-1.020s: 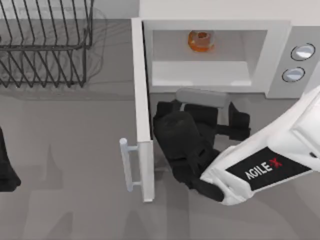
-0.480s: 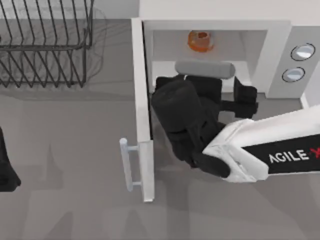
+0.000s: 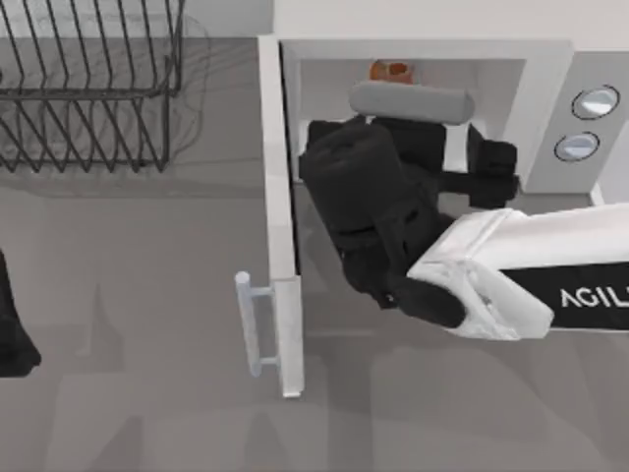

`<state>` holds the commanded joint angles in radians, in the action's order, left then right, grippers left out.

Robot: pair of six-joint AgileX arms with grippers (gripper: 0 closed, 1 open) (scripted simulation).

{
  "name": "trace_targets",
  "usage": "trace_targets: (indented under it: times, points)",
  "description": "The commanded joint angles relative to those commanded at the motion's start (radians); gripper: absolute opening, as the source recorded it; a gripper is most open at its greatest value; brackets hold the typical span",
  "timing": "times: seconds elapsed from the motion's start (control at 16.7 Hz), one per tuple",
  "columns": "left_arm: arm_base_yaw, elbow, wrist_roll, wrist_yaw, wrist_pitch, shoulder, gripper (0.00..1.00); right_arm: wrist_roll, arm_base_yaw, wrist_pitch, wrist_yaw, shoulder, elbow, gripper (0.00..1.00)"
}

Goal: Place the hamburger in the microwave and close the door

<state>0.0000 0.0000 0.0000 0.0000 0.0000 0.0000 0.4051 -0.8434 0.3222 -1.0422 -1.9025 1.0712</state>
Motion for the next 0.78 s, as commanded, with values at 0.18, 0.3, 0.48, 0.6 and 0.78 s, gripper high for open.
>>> trace_targets:
  times: [0.18, 0.3, 0.48, 0.6, 0.78]
  points:
    - [0.000, 0.000, 0.000, 0.000, 0.000, 0.000, 1.00, -0.011, 0.022, -0.008, 0.027, 0.047, -0.028, 1.00]
    - [0.000, 0.000, 0.000, 0.000, 0.000, 0.000, 1.00, -0.026, 0.054, -0.020, 0.066, 0.118, -0.068, 1.00]
    - [0.000, 0.000, 0.000, 0.000, 0.000, 0.000, 1.00, -0.059, 0.124, -0.046, 0.152, 0.278, -0.156, 1.00]
    - [0.000, 0.000, 0.000, 0.000, 0.000, 0.000, 1.00, -0.088, 0.182, -0.069, 0.225, 0.412, -0.231, 1.00]
    - [0.000, 0.000, 0.000, 0.000, 0.000, 0.000, 1.00, -0.138, 0.287, -0.109, 0.354, 0.647, -0.364, 1.00]
